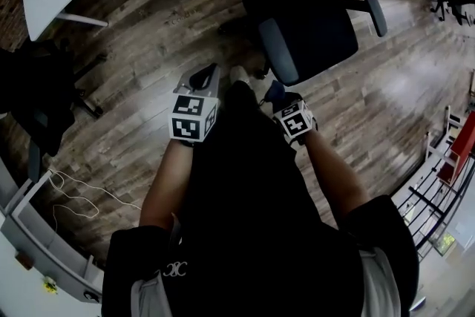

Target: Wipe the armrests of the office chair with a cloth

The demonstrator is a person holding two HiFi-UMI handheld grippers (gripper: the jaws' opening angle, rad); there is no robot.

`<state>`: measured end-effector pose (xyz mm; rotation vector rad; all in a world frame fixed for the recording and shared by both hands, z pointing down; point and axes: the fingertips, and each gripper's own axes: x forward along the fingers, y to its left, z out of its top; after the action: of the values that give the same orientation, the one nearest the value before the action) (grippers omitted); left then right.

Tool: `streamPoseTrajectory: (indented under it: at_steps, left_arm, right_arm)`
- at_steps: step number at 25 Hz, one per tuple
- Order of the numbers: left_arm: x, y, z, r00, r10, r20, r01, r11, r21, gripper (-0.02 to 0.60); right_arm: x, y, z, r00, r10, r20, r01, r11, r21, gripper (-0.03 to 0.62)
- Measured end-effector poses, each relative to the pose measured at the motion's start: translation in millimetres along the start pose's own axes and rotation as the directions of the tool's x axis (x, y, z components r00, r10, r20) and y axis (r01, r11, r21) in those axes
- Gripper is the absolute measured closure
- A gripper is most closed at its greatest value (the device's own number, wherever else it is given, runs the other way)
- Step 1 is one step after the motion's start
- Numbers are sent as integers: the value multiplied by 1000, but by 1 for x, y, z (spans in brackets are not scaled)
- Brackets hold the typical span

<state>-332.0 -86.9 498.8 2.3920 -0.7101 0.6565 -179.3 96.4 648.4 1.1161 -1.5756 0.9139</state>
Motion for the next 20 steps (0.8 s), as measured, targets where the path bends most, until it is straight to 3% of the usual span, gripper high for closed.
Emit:
streamPoseTrajectory:
  at_steps: [3, 8, 12, 20]
  left_arm:
    - [-2, 0, -6, 1000, 11, -1, -11, 1000, -20, 575]
    - [-5, 0, -9, 1000, 16, 14, -15, 999, -51, 575]
    - [-9, 1, -7, 999, 24, 22, -23, 998, -50, 575]
    - [-17, 9, -10, 999, 43, 18, -42, 997, -66, 575]
  right_arm:
    - [5, -8, -7, 999, -27, -43, 27, 1000, -11, 522]
    - [10, -24, 9, 996, -76, -37, 75, 996, -41, 522]
    - [11, -27, 22, 997, -63, -37, 61, 997, -40, 522]
    - [13, -29, 65, 996, -83, 18, 84, 984, -159, 522]
